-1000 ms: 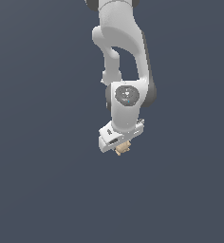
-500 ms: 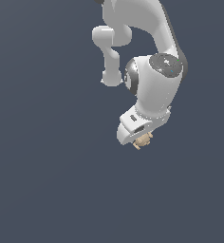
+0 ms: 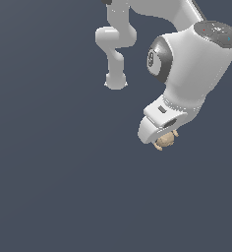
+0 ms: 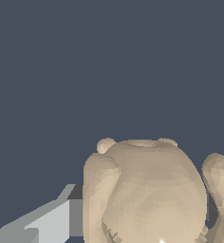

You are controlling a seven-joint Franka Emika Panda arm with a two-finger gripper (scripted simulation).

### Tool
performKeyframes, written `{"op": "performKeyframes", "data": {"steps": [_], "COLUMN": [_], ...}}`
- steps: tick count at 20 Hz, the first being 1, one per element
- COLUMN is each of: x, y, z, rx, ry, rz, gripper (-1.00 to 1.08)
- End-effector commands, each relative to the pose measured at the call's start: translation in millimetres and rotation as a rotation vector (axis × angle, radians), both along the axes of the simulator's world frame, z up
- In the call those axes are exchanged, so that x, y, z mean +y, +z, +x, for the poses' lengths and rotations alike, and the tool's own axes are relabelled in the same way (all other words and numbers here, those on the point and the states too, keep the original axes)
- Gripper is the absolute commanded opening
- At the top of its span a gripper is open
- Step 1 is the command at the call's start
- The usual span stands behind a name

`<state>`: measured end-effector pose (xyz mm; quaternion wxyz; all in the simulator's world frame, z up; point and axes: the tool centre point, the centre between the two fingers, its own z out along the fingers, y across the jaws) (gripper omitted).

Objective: Pick up the object and move it to a goal position.

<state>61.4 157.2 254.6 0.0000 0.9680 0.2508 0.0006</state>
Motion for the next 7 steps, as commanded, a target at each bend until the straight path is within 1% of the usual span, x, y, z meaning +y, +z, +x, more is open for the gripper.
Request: {"op": "performKeyframes", "data": {"steps": [1,7], "x": [5.2,9.7], "y": [7.1,12.9], "z": [1.9,3.8], "rx": [0.001,0.001], "ry": [-0.001,-0.001], "rz": [0.000,0.000], "gripper": [-1.00,-1.00]}}
